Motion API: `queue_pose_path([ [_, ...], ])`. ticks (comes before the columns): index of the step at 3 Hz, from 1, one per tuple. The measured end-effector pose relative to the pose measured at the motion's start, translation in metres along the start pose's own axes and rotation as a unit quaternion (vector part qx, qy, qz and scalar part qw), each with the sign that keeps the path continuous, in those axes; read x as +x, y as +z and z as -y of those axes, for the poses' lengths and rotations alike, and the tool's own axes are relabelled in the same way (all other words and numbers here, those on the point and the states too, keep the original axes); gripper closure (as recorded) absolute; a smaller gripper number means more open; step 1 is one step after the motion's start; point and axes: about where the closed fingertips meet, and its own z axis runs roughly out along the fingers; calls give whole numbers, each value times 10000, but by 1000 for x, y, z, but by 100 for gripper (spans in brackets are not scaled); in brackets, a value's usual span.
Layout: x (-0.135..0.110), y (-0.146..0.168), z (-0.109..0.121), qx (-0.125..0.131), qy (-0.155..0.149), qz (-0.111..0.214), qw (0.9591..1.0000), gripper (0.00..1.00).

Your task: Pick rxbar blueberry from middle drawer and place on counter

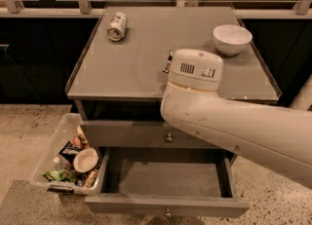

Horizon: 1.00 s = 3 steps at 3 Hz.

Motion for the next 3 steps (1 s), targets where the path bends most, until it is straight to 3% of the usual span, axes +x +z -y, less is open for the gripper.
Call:
queue_pose_path([
  [2,0,5,9,-156,-93,1,9998,100],
  [3,8,30,32,-646,132,-100,9978,100],
])
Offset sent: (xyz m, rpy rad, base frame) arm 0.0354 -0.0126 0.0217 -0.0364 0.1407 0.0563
